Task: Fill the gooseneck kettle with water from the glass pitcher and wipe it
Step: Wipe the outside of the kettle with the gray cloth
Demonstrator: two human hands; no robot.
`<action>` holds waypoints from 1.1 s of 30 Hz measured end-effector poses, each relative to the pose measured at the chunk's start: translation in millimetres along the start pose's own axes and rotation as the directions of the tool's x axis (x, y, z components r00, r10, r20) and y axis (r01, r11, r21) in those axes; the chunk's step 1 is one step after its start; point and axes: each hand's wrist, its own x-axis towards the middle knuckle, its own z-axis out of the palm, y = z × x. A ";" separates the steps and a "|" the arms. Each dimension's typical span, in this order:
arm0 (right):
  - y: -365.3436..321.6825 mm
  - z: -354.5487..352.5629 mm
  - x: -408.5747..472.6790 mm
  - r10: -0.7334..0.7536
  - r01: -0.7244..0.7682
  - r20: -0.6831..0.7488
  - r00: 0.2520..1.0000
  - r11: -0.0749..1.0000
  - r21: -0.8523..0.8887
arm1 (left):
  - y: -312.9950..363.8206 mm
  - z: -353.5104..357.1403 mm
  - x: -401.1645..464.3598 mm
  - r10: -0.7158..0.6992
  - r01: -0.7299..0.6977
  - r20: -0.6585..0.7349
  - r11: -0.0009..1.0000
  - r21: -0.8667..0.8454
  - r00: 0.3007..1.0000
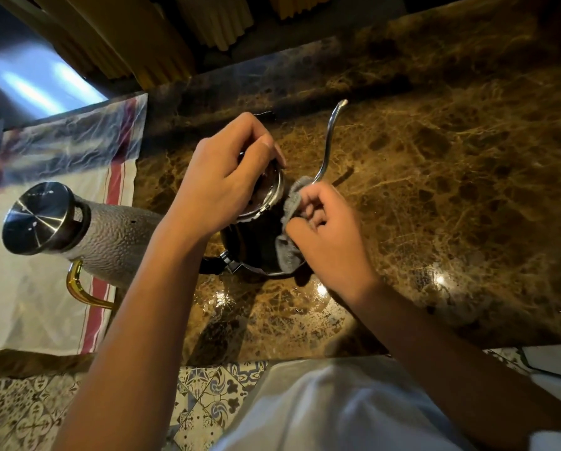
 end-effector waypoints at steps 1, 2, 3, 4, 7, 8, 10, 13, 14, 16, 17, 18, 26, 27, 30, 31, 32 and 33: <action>10.3 -4.5 1.3 0.036 -0.036 -0.011 0.999 0.999 -0.029 | -1.0 -0.3 0.6 -0.001 0.001 0.004 1.000 -0.001 1.000; 19.6 -9.3 1.9 0.084 -0.085 -0.013 0.996 0.996 -0.040 | -2.0 -0.5 1.4 0.000 0.000 0.009 1.000 0.004 1.000; 27.8 -14.2 1.6 0.138 -0.138 -0.009 0.990 0.990 -0.042 | -3.5 -0.4 1.9 0.004 -0.004 0.013 1.000 0.013 1.000; 34.5 -18.6 0.9 0.193 -0.193 -0.002 0.981 0.980 -0.049 | -4.8 -0.5 2.4 0.011 -0.012 0.016 1.000 0.024 1.000; 41.6 -28.6 -1.8 0.310 -0.306 0.030 0.950 0.946 -0.104 | -6.0 -1.8 3.0 0.043 -0.045 0.056 0.998 0.034 0.997; 38.8 -30.2 -1.7 0.316 -0.308 0.042 0.948 0.942 -0.134 | -5.4 -2.7 3.1 0.057 -0.060 0.075 0.998 0.030 0.996; 27.8 -30.8 0.6 0.270 -0.261 0.050 0.962 0.956 -0.136 | -4.8 -4.8 3.7 0.071 -0.073 0.111 0.997 0.011 0.991; 3.1 -24.8 3.8 0.105 -0.102 0.059 0.993 0.994 -0.042 | -6.4 -7.1 4.7 0.075 -0.070 0.145 0.997 -0.036 0.987; -5.6 -21.5 4.7 0.056 -0.055 0.069 0.996 0.998 -0.017 | -6.9 -7.0 4.5 0.075 -0.068 0.144 0.996 -0.058 0.987; -15.7 -16.3 7.6 -0.016 0.016 0.088 0.996 1.000 0.008 | -7.0 -5.7 3.5 0.075 -0.062 0.123 0.992 -0.106 0.990; -14.9 -14.8 9.3 -0.033 0.033 0.091 0.995 0.999 0.006 | -6.8 -4.7 2.8 0.073 -0.059 0.113 0.991 -0.123 0.991; -10.6 -14.5 10.7 -0.041 0.042 0.091 0.995 0.999 -0.010 | -6.9 -4.2 2.5 0.072 -0.057 0.107 0.989 -0.133 0.992; 45.3 -32.5 0.0 0.148 -0.139 0.052 0.988 0.979 -0.151 | -10.0 1.7 -2.3 0.094 -0.094 -0.018 0.995 -0.028 0.995; 48.6 -35.2 -0.1 0.186 -0.177 0.052 0.981 0.974 -0.138 | -9.4 2.9 -3.7 0.106 -0.106 -0.045 0.994 0.002 0.993; 51.2 -37.7 2.1 0.251 -0.243 0.051 0.967 0.962 -0.128 | -7.8 7.7 -10.0 0.127 -0.109 -0.189 0.989 0.105 0.974; 50.8 -37.4 2.2 0.256 -0.248 0.052 0.965 0.960 -0.127 | -7.1 10.9 -12.8 0.118 -0.083 -0.263 0.987 0.140 0.958; 49.6 -37.1 2.2 0.254 -0.246 0.051 0.966 0.962 -0.119 | -5.6 14.6 -15.7 0.098 -0.044 -0.331 0.985 0.166 0.938; 47.5 -36.4 2.0 0.244 -0.238 0.048 0.969 0.966 -0.102 | -3.7 18.0 -17.8 0.069 0.001 -0.382 0.984 0.179 0.922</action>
